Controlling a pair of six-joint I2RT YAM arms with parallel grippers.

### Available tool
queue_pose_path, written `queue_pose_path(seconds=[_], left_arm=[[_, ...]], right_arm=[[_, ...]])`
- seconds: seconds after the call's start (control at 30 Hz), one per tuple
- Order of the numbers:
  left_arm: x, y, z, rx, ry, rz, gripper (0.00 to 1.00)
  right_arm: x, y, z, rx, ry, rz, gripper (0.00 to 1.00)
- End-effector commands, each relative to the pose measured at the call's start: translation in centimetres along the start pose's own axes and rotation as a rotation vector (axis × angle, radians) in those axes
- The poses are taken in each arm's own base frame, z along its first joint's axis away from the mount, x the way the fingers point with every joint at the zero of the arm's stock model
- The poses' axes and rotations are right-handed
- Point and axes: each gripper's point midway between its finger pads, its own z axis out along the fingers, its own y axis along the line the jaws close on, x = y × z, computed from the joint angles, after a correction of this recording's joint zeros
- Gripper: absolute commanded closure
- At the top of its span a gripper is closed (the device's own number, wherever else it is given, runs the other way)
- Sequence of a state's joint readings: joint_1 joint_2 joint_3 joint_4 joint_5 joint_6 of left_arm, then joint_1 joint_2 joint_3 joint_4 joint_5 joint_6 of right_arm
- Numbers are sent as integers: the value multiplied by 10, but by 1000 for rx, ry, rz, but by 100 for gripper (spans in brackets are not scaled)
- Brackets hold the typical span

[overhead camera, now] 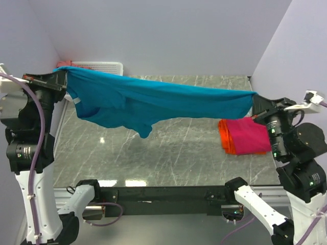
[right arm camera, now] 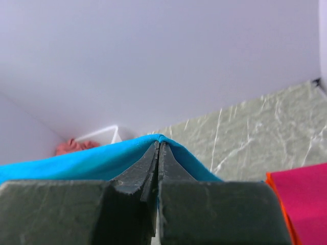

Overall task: Fold and stack the t-shirts
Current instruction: Flatten the tshirt out

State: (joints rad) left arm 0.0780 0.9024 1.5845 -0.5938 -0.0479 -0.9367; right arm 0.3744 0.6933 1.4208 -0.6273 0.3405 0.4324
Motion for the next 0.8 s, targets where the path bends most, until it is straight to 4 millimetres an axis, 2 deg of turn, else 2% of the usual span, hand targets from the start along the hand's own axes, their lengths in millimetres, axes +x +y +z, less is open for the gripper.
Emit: queue_pose_path(seconds=[0.0, 0.03, 0.1, 0.13, 0.17, 0.2, 0.23, 0.27, 0.3, 0.33, 0.37, 0.4, 0.43, 0.47, 0.5, 0.57, 0.63, 0.67, 0.73, 0.77], left_arm=[[-11, -24, 9, 91, -25, 19, 99], [-4, -17, 24, 61, -1, 21, 99], [5, -12, 43, 48, 37, 30, 99], [16, -2, 62, 22, 71, 32, 99], [22, 2, 73, 15, 88, 35, 99], [23, -1, 83, 28, 95, 39, 99], [38, 10, 106, 7, 146, 40, 99], [45, 11, 117, 17, 174, 55, 99], [43, 4, 126, 33, 177, 55, 99], [60, 17, 147, 4, 235, 52, 99], [63, 20, 156, -5, 243, 58, 99], [53, 9, 161, 16, 224, 70, 99], [63, 22, 175, -28, 256, 72, 99], [63, 21, 178, -25, 263, 91, 99], [54, 7, 177, 2, 249, 100, 99], [55, 7, 178, -2, 269, 115, 99], [48, 3, 168, -7, 252, 126, 99], [50, 16, 164, -60, 251, 136, 99], [43, 23, 146, -101, 227, 147, 99], [44, 29, 140, -123, 227, 150, 99]], right_arm=[[-14, -10, 5, 70, -43, -65, 100], [-12, -11, 11, 85, -37, -80, 100], [-12, -11, 19, 100, -37, -95, 100], [-7, -13, 29, 120, -21, -116, 100], [-6, -14, 35, 129, -20, -124, 100], [4, -12, 49, 122, 14, -146, 100], [4, -19, 57, 146, 16, -151, 100], [5, -19, 66, 140, 21, -153, 100], [12, -12, 75, 91, 51, -154, 100], [20, -17, 90, 96, 77, -160, 100], [14, -22, 100, 107, 58, -157, 100], [22, -22, 114, 86, 93, -158, 100], [23, -22, 120, 81, 103, -154, 100], [11, -24, 122, 87, 90, -149, 100], [14, -24, 129, 76, 107, -142, 100], [8, -18, 129, 47, 108, -139, 100], [7, -14, 123, 27, 109, -135, 100], [14, -16, 120, 24, 127, -133, 100], [16, -18, 108, 25, 127, -128, 100], [31, -27, 106, 44, 159, -127, 100]])
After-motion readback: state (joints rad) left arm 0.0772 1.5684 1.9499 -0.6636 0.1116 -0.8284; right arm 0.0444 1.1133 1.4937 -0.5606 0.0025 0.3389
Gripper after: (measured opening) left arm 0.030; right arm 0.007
